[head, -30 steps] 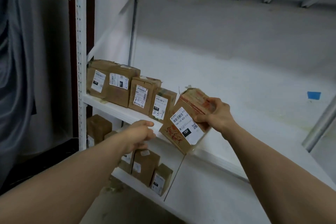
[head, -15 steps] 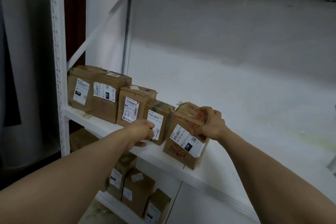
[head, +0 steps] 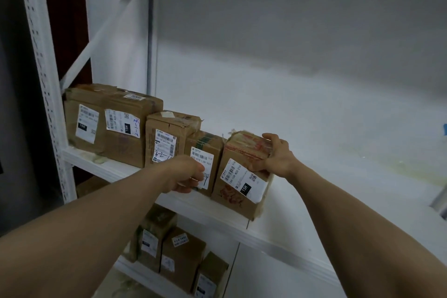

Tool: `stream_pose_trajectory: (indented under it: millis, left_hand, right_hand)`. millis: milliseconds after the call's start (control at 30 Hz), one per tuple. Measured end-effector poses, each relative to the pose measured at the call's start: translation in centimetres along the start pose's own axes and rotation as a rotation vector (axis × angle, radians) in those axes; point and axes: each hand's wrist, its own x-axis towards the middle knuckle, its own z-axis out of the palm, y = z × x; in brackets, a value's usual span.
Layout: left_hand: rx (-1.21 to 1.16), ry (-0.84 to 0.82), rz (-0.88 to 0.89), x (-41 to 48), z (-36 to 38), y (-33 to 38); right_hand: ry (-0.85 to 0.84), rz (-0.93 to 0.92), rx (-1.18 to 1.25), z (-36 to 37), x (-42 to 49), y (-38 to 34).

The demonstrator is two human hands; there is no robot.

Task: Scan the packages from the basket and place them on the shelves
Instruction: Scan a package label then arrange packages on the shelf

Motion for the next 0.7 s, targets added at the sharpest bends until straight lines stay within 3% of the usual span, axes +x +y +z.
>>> stream_pose_trajectory:
  millis: [700]
  left_hand:
    - [0.049,0.112,0.002,-4.0,5.8,-1.0]
  right_hand:
    - [-0.081,-0.092,0.071,-2.6,-3.7,2.3]
